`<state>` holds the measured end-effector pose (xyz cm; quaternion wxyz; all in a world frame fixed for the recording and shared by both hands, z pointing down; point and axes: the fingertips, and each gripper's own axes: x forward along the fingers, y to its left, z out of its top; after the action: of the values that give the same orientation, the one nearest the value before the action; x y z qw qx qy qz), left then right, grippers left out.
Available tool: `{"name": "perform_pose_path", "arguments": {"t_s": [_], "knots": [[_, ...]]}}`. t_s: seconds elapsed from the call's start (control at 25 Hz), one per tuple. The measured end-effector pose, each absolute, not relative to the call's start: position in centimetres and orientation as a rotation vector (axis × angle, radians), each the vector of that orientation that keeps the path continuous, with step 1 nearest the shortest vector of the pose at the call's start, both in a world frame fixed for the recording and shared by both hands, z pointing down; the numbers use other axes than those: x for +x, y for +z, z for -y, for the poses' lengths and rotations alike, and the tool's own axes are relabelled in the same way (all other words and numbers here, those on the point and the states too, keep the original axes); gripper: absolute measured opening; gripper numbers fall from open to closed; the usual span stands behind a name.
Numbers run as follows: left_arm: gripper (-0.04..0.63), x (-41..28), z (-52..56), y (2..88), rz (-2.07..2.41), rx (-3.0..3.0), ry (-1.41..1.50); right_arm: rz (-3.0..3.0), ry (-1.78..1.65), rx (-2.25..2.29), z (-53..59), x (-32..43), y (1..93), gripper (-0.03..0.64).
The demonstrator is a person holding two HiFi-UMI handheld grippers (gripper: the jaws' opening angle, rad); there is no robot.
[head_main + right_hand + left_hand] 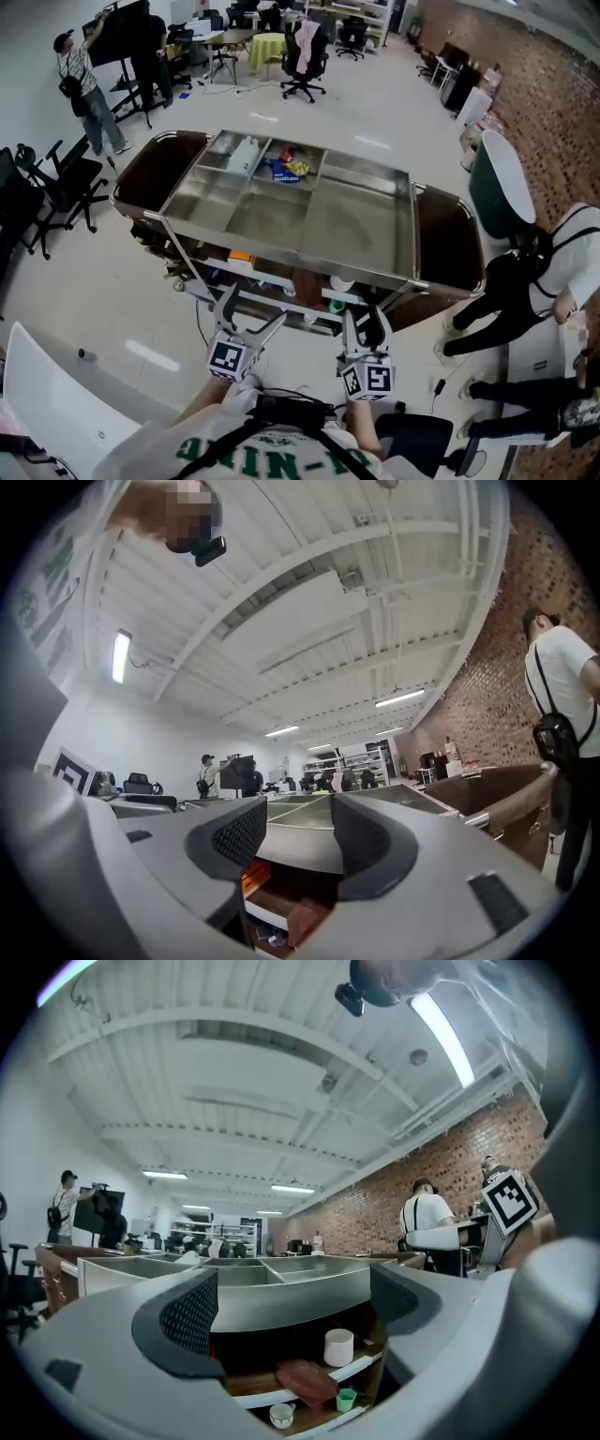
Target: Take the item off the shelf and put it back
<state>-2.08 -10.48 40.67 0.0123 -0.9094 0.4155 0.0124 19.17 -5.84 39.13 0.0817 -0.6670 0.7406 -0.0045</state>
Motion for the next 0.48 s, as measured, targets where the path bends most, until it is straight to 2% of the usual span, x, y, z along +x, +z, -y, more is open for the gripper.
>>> {"name": "perform_pose_path", "arguments": {"t_s": [0.48], "knots": [[0.489, -2.2, 11.1, 40.8, -1.231, -2.808, 0.074, -2.285, -0.016, -1.925, 5.4, 16.7, 39.2, 0.239]]}}
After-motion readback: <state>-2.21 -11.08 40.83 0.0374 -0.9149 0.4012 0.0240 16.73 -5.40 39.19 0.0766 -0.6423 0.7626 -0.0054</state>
